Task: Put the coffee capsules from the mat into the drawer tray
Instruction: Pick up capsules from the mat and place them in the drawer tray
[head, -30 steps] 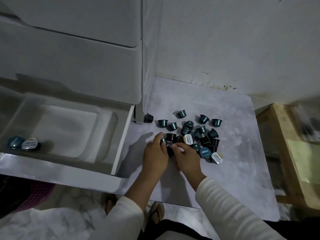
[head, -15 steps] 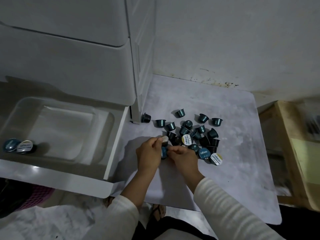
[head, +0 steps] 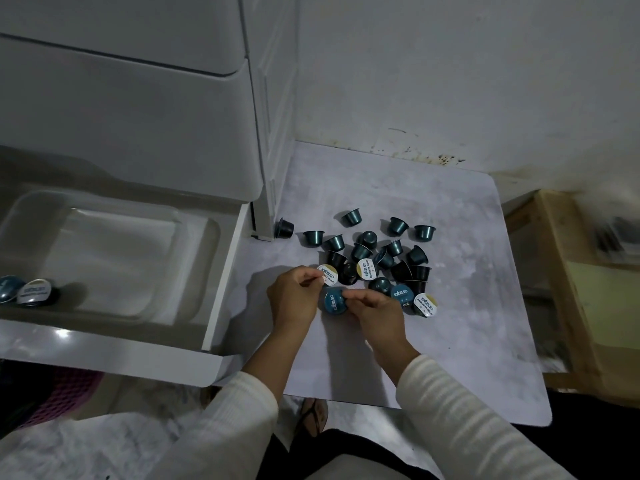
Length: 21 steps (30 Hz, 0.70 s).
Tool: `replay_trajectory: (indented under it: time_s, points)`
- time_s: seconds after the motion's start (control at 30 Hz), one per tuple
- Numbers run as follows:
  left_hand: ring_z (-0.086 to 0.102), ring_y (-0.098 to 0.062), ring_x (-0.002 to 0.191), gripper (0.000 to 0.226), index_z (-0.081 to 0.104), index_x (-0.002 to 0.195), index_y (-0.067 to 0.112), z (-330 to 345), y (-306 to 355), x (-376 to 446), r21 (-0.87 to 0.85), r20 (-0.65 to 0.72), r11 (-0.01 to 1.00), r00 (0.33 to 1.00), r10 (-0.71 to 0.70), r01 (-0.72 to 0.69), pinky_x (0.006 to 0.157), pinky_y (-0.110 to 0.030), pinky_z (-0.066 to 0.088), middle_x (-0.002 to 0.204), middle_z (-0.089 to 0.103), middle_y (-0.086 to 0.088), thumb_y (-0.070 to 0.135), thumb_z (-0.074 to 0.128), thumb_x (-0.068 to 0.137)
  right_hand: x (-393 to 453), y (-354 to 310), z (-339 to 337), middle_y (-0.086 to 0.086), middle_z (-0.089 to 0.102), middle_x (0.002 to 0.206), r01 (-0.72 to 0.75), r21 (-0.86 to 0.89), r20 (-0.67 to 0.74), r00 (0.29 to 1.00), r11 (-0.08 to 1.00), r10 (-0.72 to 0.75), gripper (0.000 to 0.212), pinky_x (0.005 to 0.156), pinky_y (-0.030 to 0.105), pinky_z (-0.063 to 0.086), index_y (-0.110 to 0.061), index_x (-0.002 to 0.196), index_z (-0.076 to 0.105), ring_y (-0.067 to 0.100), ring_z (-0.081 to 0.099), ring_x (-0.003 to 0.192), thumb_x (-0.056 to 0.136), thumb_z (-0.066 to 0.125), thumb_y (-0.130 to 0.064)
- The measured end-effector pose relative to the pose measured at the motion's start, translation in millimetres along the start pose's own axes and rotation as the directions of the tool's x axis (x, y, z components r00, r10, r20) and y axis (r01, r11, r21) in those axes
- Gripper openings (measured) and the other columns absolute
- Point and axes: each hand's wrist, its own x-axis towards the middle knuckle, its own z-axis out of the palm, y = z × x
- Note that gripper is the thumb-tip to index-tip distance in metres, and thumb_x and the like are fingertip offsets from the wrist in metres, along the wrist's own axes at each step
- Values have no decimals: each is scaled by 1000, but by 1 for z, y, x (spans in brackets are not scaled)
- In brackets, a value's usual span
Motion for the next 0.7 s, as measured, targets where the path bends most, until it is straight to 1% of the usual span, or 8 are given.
replay_trajectory:
  time_s: [0.1,0.2,0.27,0.33,0.4,0.47,0.57,0.7]
  points:
    - [63,-9,80,11,73,90,11,1,-1,0,-13,2,1000,1000,5,-5,76,-17,45,95,74,-7,9,68,81,-1,1,-6,4,70,83,-16,37,-3,1000,999,16,25,81,29,54,-18,74,70,21,64,84,84,61,2]
    - [61,-7,79,13,73,93,11,1,0,-5,2,-15,1000,1000,25,-25,69,-9,43,95,74,-5,9,66,82,-6,-7,-12,2,68,79,12,65,0,1000,998,-12,21,63,15,53,-12,80,69,14,60,71,85,57,5]
    - [60,-5,77,14,73,93,13,-2,5,-10,5,-41,999,998,43,-43,61,0,38,93,74,-3,10,65,83,-10,-18,-17,6,68,84,53,86,-6,999,995,-53,18,60,11,53,-4,88,69,13,60,72,85,55,7]
    - [58,-2,72,13,73,92,15,-7,14,-16,-5,-64,998,995,70,-70,57,3,38,90,73,0,10,64,84,-15,-32,-25,10,67,88,111,88,-23,994,990,-110,18,59,11,52,1,96,67,13,60,71,86,54,8]
    - [57,1,69,14,73,89,17,-14,26,-24,-30,-72,992,990,124,-127,58,3,40,87,71,3,10,62,85,-21,-51,-33,8,66,81,161,82,-39,987,983,-159,18,53,12,50,1,98,67,7,59,62,86,54,6]
    - [59,2,71,15,72,87,21,-23,40,-33,-66,-56,981,983,177,-181,58,-2,43,85,70,7,11,61,86,-27,-73,-41,2,66,73,200,78,-47,979,977,-197,17,47,11,46,-6,93,69,0,59,54,86,56,2]
    - [61,2,73,17,71,84,23,-46,65,-44,-119,-11,959,966,257,-256,58,-2,44,80,68,11,10,61,86,-37,-105,-50,-5,71,71,302,75,-9,953,950,-302,21,58,13,51,-15,80,70,5,64,61,85,58,2]
    - [64,1,74,22,70,77,25,-100,97,-49,-94,111,924,919,379,-370,65,-6,46,79,70,10,6,61,84,-56,-146,-46,4,73,78,402,20,167,901,915,-399,20,64,18,52,-14,80,72,10,65,65,83,61,3]
